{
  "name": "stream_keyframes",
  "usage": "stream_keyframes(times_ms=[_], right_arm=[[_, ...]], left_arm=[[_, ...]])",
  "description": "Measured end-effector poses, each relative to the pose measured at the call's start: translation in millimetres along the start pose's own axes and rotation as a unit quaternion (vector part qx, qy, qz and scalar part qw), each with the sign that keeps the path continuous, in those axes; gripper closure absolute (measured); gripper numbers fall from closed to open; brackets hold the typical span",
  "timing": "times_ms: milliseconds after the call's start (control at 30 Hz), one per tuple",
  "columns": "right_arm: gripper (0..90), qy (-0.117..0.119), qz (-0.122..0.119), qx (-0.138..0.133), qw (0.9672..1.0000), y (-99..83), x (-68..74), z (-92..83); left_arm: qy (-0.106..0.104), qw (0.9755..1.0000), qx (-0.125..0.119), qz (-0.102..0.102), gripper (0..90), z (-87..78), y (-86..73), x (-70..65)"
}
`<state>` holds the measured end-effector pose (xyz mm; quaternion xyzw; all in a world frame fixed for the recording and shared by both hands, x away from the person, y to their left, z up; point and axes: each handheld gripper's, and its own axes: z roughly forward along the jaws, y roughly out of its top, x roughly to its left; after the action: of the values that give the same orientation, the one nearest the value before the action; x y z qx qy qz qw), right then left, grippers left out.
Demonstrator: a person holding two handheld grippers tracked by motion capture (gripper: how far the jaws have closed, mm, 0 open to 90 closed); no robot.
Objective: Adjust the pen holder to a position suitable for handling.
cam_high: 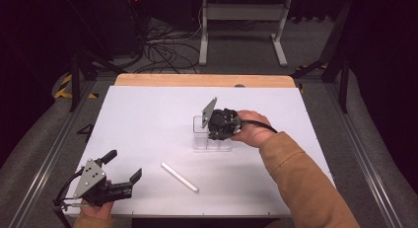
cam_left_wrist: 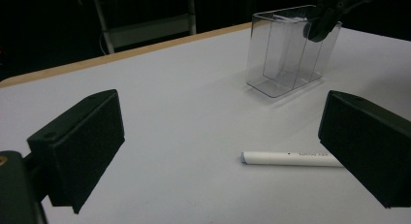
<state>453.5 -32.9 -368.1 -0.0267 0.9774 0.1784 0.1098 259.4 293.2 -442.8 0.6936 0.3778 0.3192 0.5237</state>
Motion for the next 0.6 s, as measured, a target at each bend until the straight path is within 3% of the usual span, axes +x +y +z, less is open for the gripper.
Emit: stream_keyframes(times_ms=[267,600], right_arm=[[84.2,0.009,-0.006,-0.001,0.9999,11.7,1.4,12.2],[84.5,0.013,-0.010,-0.010,0.9998,11.2,1.5,12.0]], left_arm=[[0.000,1.0000,-0.001,-0.002,3.2,0.2,-0.3,0.5],[0.002,1.0000,0.000,-0.003,3.2,0.0,-0.5,1.3]])
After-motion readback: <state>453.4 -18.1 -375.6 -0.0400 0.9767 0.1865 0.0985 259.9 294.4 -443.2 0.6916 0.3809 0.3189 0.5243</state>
